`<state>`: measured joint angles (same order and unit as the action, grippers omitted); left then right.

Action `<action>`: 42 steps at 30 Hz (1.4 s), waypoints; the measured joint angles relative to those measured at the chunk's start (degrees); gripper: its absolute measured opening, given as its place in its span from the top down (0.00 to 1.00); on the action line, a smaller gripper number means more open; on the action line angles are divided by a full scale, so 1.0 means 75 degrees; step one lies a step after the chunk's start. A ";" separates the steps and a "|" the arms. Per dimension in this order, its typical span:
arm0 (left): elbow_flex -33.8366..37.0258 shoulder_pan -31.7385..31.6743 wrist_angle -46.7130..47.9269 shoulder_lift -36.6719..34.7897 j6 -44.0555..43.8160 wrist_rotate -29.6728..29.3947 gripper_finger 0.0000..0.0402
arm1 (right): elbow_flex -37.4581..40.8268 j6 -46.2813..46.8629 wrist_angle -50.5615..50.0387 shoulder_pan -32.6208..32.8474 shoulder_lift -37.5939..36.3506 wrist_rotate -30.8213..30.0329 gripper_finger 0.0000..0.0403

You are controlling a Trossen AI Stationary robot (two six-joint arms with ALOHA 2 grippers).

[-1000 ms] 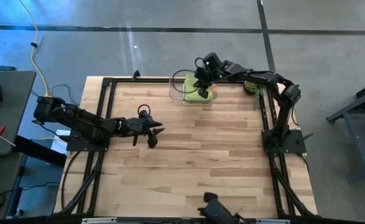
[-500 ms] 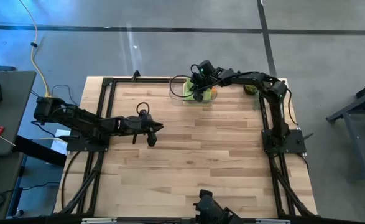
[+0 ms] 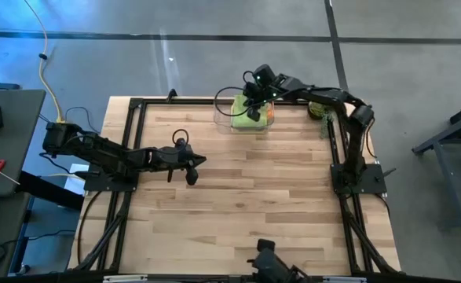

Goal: Fold microfiber towels
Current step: Stack the green towel on top of the orange towel in the transparent bin

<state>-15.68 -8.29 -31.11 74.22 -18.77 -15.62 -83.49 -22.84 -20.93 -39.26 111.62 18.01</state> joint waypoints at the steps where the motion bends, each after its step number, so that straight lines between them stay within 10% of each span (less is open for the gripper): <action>1: 0.0000 0.0000 0.0000 0.0000 -0.0003 0.0000 0.97 | -0.0118 -0.0081 -0.0351 0.0012 -0.0109 -0.0172 1.00; 8: 0.0000 0.0004 0.0000 0.0000 -0.0017 0.0003 0.98 | -0.0329 -0.0396 -0.2649 -0.0068 -0.0304 -0.0984 1.00; 20: 0.0000 0.0003 -0.0003 0.0000 0.0038 -0.0003 0.98 | 0.0391 -0.0414 -0.1857 -0.0068 -0.0372 -0.1801 1.00; 42: 0.0000 -0.0051 -0.0056 -0.0005 -0.0039 0.0001 0.98 | 0.0295 -0.0674 -0.1643 -0.0089 -0.0671 -0.0392 1.00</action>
<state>-15.68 -8.67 -31.53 74.18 -19.06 -15.61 -81.27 -27.90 -33.25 -39.93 106.59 15.07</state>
